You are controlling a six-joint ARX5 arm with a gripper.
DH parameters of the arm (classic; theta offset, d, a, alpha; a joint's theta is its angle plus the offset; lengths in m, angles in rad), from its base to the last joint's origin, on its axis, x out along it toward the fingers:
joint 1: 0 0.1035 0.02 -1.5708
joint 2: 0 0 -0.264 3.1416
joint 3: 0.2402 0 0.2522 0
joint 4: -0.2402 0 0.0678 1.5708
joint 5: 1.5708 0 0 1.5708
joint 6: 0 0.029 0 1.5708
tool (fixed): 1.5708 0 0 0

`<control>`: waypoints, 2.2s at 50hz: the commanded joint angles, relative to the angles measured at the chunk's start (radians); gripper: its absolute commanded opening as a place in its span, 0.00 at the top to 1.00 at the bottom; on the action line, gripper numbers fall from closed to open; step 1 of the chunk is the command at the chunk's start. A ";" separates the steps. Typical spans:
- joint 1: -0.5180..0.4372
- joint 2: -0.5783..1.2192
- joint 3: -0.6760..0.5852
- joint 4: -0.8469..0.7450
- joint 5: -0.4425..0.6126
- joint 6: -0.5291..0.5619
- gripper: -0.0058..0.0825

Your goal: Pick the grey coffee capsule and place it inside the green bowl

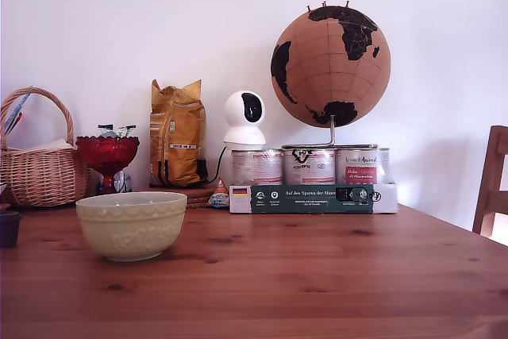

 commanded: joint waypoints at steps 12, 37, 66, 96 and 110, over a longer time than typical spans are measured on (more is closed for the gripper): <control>0.002 0.276 -0.020 0.210 0.076 0.106 0.46; 0.067 0.687 -0.016 0.666 0.111 0.101 0.38; 0.103 0.999 0.193 0.748 0.180 0.101 0.34; 0.112 1.061 0.313 0.642 0.227 0.113 0.68; 0.113 1.056 0.313 0.681 0.279 0.100 0.69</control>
